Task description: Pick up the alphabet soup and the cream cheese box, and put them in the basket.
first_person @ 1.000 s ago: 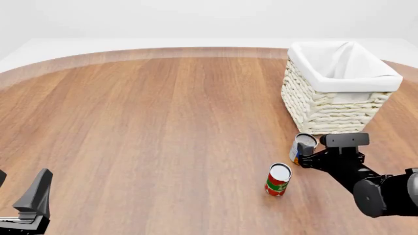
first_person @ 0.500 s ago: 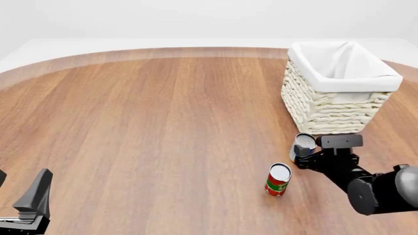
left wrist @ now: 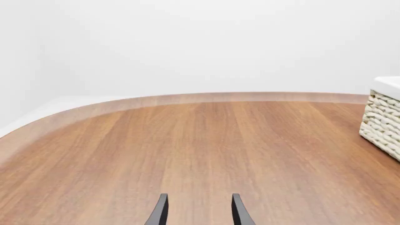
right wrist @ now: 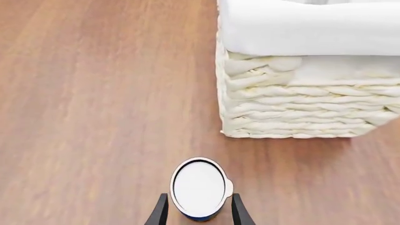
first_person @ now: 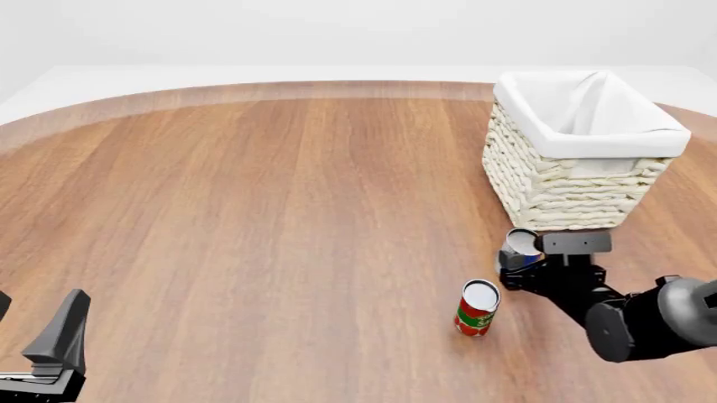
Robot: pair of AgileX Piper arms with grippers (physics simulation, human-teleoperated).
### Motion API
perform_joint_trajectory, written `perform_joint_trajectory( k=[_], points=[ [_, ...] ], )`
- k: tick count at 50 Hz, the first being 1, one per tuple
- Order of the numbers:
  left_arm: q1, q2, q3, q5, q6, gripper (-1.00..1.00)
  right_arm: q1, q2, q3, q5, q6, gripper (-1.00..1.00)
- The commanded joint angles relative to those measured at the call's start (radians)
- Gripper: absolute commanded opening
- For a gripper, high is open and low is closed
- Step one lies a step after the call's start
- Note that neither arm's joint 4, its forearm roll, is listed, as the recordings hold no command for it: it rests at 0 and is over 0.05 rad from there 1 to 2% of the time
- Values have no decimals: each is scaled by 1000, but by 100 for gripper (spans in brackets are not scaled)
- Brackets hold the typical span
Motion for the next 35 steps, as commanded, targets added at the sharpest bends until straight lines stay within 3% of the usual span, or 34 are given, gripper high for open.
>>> perform_joint_trajectory(
  k=[1,27,28,35],
  points=[
    [0,0,0,0,0,100,0,36,-15,-12,7,100],
    [0,0,0,0,0,100,4,95,-46,-34,25,100],
    [0,0,0,0,0,100,4,94,-45,-35,25,-100],
    [0,0,0,0,0,100,1,66,-38,-25,21,-100]
  ],
)
